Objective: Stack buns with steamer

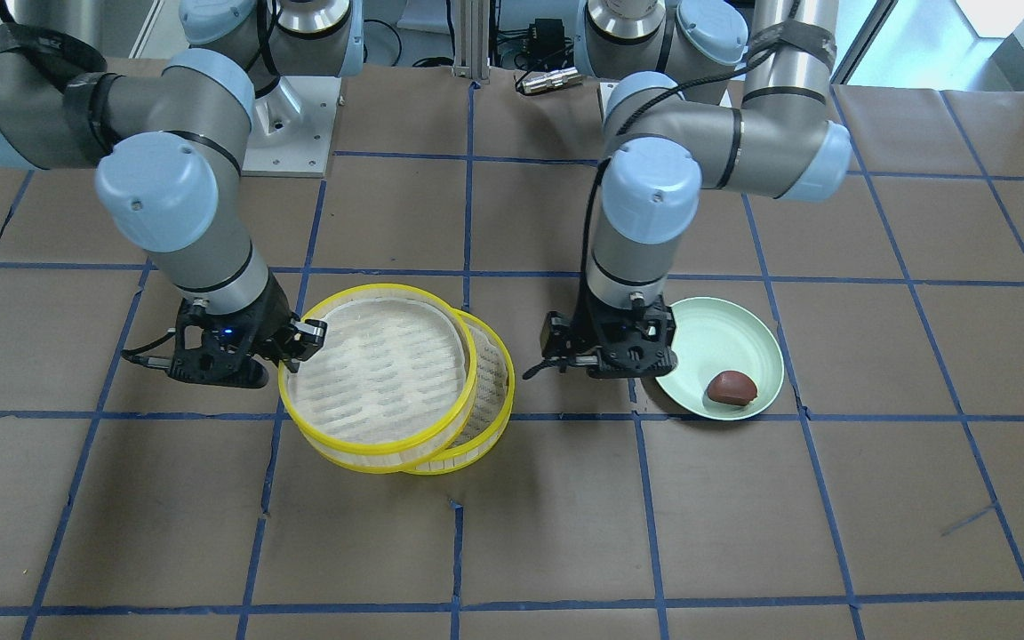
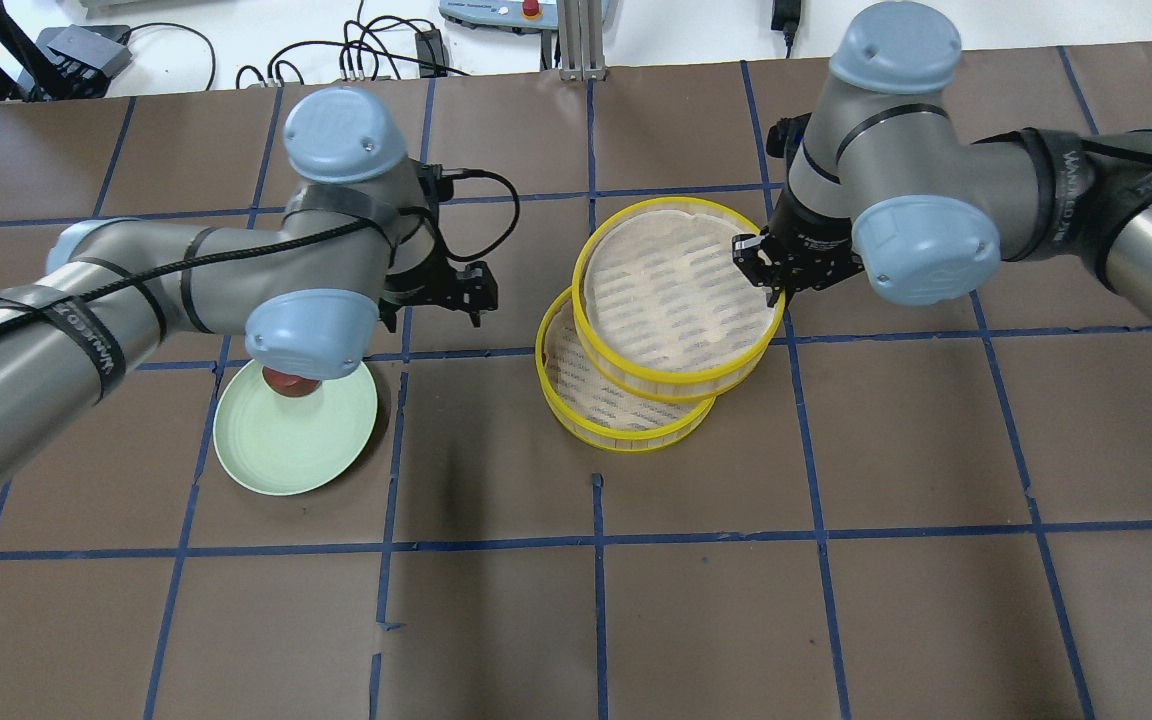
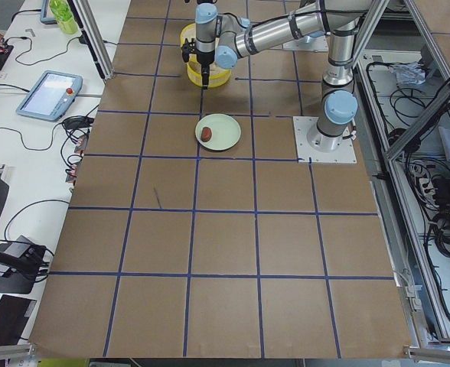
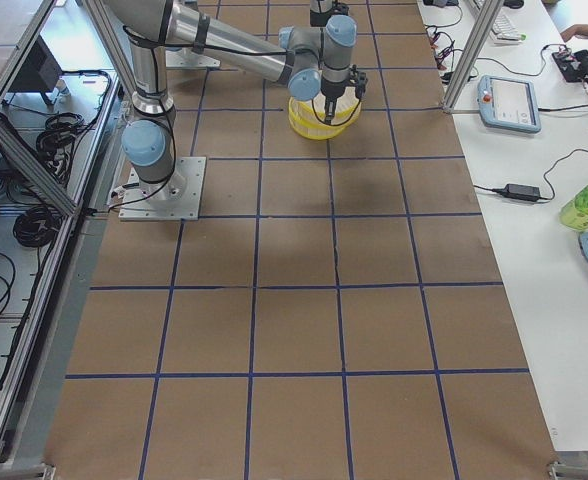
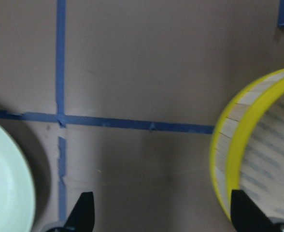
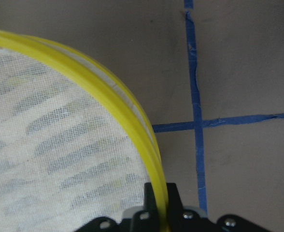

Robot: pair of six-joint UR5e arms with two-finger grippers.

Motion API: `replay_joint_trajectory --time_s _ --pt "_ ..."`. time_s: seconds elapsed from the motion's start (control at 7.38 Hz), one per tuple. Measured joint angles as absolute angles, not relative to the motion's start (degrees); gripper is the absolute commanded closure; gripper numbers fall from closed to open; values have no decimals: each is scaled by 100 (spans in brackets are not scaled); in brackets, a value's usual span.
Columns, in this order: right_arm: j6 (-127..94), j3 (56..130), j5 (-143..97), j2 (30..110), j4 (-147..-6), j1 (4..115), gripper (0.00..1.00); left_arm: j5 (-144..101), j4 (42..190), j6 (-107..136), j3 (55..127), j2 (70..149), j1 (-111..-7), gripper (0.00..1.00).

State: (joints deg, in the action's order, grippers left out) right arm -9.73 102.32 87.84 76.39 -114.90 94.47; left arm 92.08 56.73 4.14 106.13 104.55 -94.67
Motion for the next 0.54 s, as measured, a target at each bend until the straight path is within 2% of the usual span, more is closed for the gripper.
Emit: replay_joint_trajectory --time_s 0.54 --pt "-1311 10261 8863 7434 -11623 9827 93 9185 5636 -1267 10889 10596 -8203 2"
